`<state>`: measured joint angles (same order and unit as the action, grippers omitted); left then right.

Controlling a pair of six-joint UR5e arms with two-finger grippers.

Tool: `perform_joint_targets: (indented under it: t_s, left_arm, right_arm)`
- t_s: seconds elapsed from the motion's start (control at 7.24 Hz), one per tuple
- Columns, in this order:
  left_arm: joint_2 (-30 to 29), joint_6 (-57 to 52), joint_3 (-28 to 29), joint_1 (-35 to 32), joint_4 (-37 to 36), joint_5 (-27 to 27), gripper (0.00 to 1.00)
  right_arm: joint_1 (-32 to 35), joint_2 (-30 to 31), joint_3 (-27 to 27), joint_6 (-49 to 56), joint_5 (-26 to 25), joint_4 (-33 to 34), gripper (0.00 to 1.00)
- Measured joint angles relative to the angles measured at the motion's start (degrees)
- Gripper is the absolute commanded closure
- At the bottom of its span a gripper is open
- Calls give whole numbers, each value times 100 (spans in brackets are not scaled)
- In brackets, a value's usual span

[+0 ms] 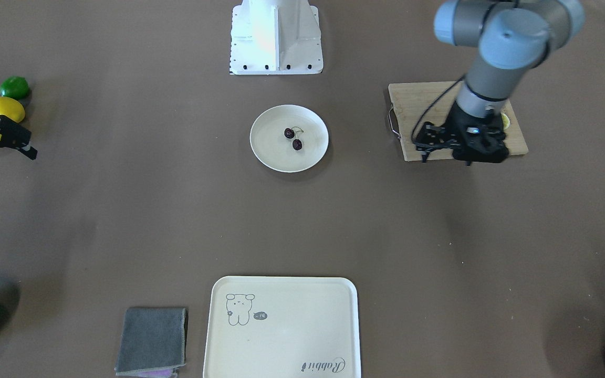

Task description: Place red cherry on plate

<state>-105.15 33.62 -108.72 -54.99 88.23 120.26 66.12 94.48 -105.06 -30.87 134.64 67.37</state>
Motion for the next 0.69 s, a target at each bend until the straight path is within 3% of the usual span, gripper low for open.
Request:
perform_joint_targets:
  t_s: [0.28, 0.69]
  left_arm:
    - [712, -2317, 388, -1435, -19, 701, 3]
    - [1466, -4194, 815, -2826, 1, 1184, 3]
  right_arm:
    - [662, 288, 297, 1394, 29, 207, 0]
    - [1453, 316, 735, 2539, 223, 453, 0]
